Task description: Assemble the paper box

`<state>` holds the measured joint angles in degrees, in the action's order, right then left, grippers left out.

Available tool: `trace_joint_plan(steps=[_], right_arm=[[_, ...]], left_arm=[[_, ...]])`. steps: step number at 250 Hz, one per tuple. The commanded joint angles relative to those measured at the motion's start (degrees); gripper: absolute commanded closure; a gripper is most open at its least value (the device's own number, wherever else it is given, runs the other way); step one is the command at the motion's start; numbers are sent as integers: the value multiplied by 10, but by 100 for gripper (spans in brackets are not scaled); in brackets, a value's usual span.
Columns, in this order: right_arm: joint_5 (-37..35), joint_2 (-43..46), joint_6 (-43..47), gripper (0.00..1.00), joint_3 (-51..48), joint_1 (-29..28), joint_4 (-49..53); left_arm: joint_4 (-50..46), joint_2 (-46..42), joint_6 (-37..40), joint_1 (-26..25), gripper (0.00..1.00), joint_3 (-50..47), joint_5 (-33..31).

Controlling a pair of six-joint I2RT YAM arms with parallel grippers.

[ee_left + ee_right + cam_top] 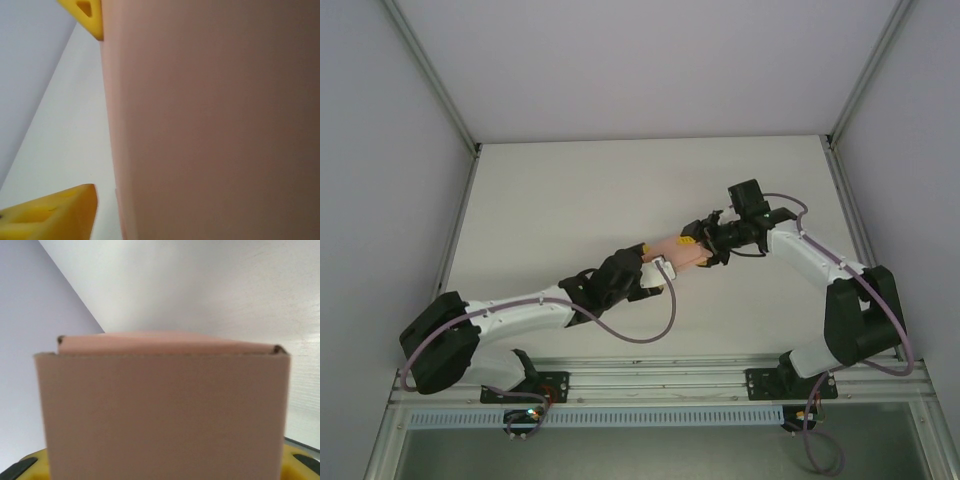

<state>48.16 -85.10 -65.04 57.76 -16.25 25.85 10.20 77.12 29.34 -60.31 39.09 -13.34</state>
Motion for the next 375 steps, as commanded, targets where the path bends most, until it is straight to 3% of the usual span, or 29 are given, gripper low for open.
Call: trace_joint_plan(steps=[1,31,43,72,89,96,104,142,165,179,204,242,331,355,375], right_arm=[[46,15,-7,47,-6,-5,26],[47,19,-5,44,-13,-5,22],[45,24,-11,37,-18,-5,15],[37,34,4,26,-15,-5,24],[8,44,33,14,-8,1,41],[-15,48,48,12,-6,5,59],[-45,70,71,0,-3,10,69],[-290,158,233,0,8,28,91],[-394,226,336,0,-42,29,6],[-390,264,376,0,-88,29,-71],[-306,307,450,0,-143,29,-187],[-149,292,592,0,-105,3,-125],[-206,175,703,14,-40,-84,0],[-226,134,716,26,-13,-92,35],[-240,113,727,30,3,-103,61]], left_arm=[[43,-9,9,0,40,1,5],[57,-16,9,0,50,-4,11],[62,-20,10,0,55,-8,13],[54,-32,11,2,55,-13,16],[42,-41,6,6,57,-14,19],[33,-46,2,8,57,-15,25],[19,-51,-4,14,58,-14,32],[-115,-80,-31,49,58,14,131],[-232,-79,-27,70,57,49,190],[-305,-71,-18,80,57,74,218],[-403,-39,9,99,57,117,253],[-488,32,21,147,57,171,314],[-560,141,41,153,52,243,327],[-565,148,45,154,52,250,323],[-566,151,47,153,52,252,321]])
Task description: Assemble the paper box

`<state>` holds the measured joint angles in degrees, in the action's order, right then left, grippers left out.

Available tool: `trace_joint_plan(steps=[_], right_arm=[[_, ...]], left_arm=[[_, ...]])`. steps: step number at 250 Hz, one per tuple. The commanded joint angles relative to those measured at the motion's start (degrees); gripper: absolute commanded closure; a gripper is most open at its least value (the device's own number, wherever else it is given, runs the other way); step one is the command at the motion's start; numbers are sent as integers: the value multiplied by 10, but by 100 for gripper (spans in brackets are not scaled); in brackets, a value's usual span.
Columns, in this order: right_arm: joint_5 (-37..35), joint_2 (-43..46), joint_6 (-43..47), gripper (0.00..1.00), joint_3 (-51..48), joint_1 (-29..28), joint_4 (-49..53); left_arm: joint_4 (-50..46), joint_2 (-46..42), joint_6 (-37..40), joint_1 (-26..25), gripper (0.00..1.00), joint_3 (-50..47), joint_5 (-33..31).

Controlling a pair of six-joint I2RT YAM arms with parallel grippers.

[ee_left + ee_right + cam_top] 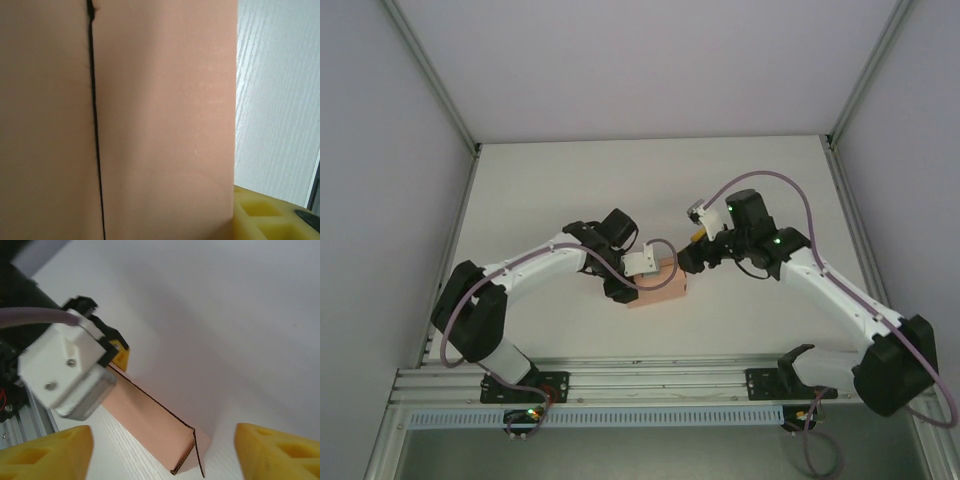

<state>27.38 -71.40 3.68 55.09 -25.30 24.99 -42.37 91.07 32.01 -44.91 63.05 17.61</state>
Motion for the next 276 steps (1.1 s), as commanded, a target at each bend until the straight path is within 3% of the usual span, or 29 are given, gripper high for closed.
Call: trace_joint_plan(steps=[1,70,111,127,202,230,276], right_arm=[[-34,-25,40,30,30,-13,71],[-105,-56,50,53,45,-37,119],[-109,-75,57,56,52,-45,125],[-111,-80,52,67,55,-48,116],[-110,-110,19,93,73,-60,100],[-110,-109,-18,100,77,-69,104],[-144,-78,-148,100,57,-96,92]], left_arm=[[-40,11,20,-1,52,12,12],[-43,8,27,-1,52,13,19],[-46,13,27,-2,52,18,16],[-47,15,27,-4,52,19,15],[-43,15,24,-9,53,19,4],[-34,15,19,-10,54,18,-5],[-23,15,13,-11,54,16,-17]])
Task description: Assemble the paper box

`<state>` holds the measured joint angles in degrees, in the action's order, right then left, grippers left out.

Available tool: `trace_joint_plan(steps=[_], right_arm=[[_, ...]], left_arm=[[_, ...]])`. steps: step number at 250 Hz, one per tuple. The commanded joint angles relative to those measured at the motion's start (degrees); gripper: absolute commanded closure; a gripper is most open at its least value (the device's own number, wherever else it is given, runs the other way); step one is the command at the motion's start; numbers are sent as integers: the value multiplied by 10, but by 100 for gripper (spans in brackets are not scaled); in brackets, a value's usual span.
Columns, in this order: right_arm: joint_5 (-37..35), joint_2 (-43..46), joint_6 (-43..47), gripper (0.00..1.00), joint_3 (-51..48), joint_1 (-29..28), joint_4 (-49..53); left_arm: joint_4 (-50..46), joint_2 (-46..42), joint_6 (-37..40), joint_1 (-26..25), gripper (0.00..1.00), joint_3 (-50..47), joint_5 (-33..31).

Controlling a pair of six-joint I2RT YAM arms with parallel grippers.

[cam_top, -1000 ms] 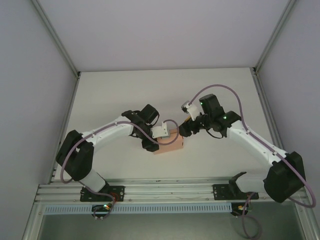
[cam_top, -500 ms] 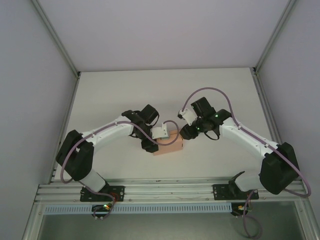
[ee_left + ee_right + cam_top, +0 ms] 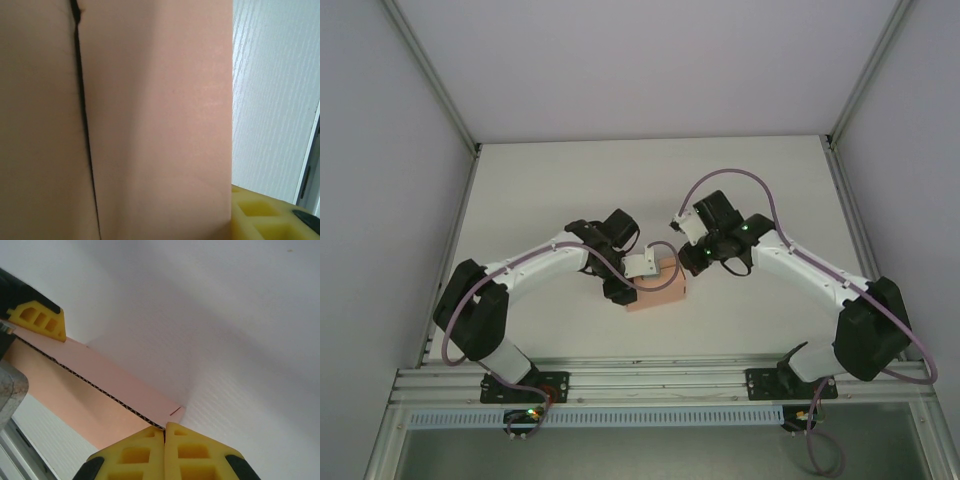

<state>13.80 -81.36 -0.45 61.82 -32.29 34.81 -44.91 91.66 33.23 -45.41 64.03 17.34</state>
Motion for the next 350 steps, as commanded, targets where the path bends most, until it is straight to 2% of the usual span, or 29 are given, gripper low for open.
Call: trace_joint_plan(steps=[1,43,123,177,223,251,322,350], right_arm=[[-10,25,-110,100,-11,-26,-7],[-76,58,-212,100,-82,-64,-85],[-137,120,-220,100,-247,-103,-268],[-139,150,-238,100,-295,-112,-276],[-170,175,-320,100,-260,-112,-176],[-162,176,-349,100,-247,-112,-174],[-182,150,-334,100,-194,-112,-145],[-168,150,-325,100,-212,-112,-168]], left_arm=[[2,9,1,-6,54,7,-14],[10,10,-3,-7,54,4,-20],[14,13,-6,-9,54,6,-24],[16,15,-8,-9,52,7,-32],[15,15,-16,-15,53,12,-51],[15,15,-12,-21,53,10,-53],[19,24,-11,-25,53,13,-56],[23,21,-9,-25,53,10,-53]])
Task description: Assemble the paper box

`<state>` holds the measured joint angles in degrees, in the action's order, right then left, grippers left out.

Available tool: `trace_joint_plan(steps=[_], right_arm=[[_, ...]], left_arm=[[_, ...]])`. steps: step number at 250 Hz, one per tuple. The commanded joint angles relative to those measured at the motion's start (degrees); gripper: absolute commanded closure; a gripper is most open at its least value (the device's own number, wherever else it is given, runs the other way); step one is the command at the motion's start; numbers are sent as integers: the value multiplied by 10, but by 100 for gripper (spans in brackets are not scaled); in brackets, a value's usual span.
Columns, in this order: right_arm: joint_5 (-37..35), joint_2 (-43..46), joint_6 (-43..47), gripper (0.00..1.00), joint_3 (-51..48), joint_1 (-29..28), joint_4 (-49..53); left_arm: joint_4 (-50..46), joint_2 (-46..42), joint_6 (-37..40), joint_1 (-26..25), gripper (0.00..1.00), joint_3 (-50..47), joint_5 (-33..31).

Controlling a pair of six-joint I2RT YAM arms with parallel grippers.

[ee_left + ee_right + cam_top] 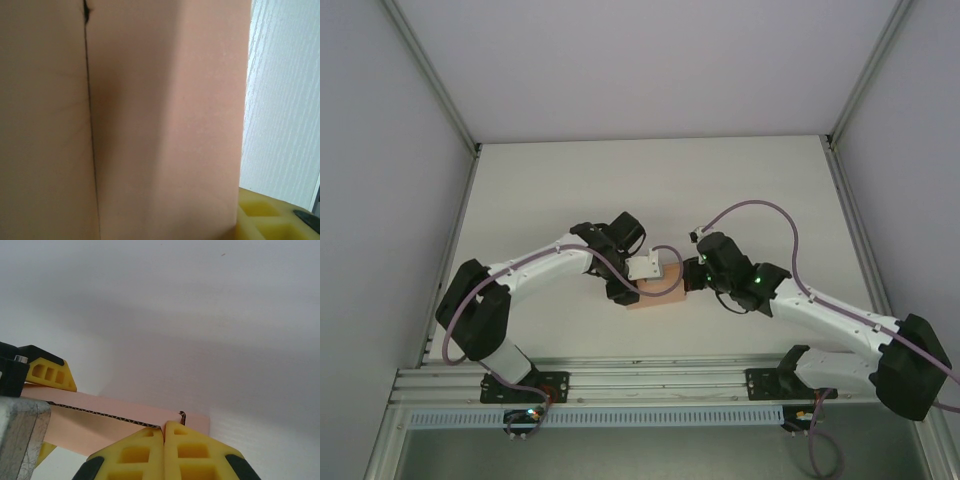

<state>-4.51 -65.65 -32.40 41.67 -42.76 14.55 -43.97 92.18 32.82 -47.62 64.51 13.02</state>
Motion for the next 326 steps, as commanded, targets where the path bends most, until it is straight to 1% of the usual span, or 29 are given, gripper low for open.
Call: trace_joint_plan(steps=[1,17,42,73,94,112,148,180,201,208,259,270,286,298,310,313,315,326], right_arm=[[17,-7,-5,100,-11,-7,33],[22,-3,4,100,-36,-9,18],[6,4,21,100,-74,-13,5],[-28,13,43,100,-115,-22,-15],[-60,11,56,100,-126,-36,-19],[-84,3,58,100,-126,-50,-21],[-90,1,49,100,-120,-59,-32],[-109,15,23,100,-96,-61,-1],[-111,26,11,100,-78,-61,20],[-111,29,9,100,-73,-61,26],[-102,33,15,100,-38,-61,51],[-105,27,16,100,-28,-61,60],[-106,17,14,100,-15,-60,73],[-104,11,11,100,-6,-61,80],[-104,6,6,100,-1,-62,86],[-105,4,5,100,2,-62,89],[-105,3,4,100,3,-62,91],[-110,-3,1,100,11,-62,100]], left_arm=[[13,15,-5,-3,53,5,-10],[16,13,-4,-2,53,3,-9],[14,11,-4,-3,53,3,-8],[13,8,-2,-2,53,2,-5],[16,5,-3,-2,53,2,-5],[17,5,-5,-2,52,4,-6],[15,4,-12,-4,47,10,-13],[16,-4,-17,-11,41,9,-27],[19,-12,-19,-16,39,6,-35],[22,-14,-20,-17,36,4,-39],[38,-24,-25,-21,34,-5,-46],[41,-24,-29,-21,29,-5,-50],[45,-28,-37,-23,26,-5,-56],[48,-34,-45,-24,18,-6,-61],[51,-42,-50,-27,13,-10,-64],[51,-45,-52,-27,4,-11,-64],[52,-48,-53,-28,1,-13,-65],[55,-59,-57,-31,0,-19,-68]])
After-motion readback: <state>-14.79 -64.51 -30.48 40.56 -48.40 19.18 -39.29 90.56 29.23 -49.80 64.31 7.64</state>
